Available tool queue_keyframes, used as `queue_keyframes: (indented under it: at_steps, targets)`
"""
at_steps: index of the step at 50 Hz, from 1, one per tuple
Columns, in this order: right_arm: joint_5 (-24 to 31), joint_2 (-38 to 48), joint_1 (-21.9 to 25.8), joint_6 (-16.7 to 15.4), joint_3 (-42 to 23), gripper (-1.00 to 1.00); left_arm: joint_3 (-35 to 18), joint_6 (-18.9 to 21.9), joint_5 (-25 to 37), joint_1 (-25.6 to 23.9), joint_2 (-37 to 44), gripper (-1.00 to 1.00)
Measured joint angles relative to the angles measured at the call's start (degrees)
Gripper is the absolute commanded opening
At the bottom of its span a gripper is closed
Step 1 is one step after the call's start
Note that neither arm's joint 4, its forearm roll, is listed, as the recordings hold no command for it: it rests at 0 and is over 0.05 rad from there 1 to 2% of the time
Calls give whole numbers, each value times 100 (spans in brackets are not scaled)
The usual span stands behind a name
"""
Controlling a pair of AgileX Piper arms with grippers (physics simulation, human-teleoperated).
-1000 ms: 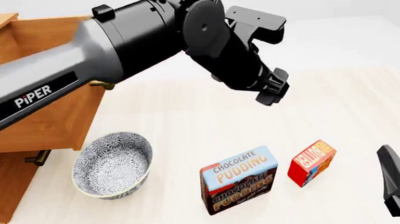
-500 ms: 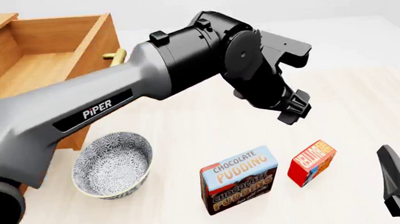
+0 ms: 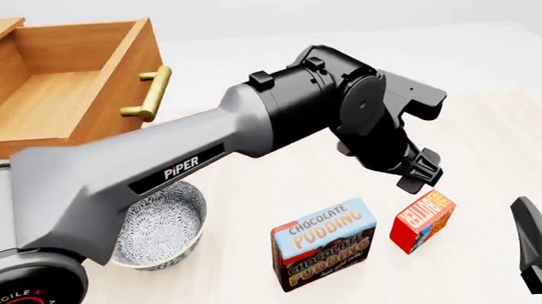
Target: Put the butter at the back in the top drawer of the cabinet and close it.
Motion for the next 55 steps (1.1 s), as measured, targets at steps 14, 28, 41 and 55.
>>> queue_keyframes:
  at_steps: [14,28,41,55]
  targets:
    - [0,0,0,0,0,100,-153,-7,41,-110,195,100]
    - [0,0,0,0,0,100,-195,-42,41,-229,358,100]
    - [0,0,1,0,0,100,-227,-58,43,-299,485,100]
    - [0,0,0,0,0,100,-361,-49,78,-336,660,100]
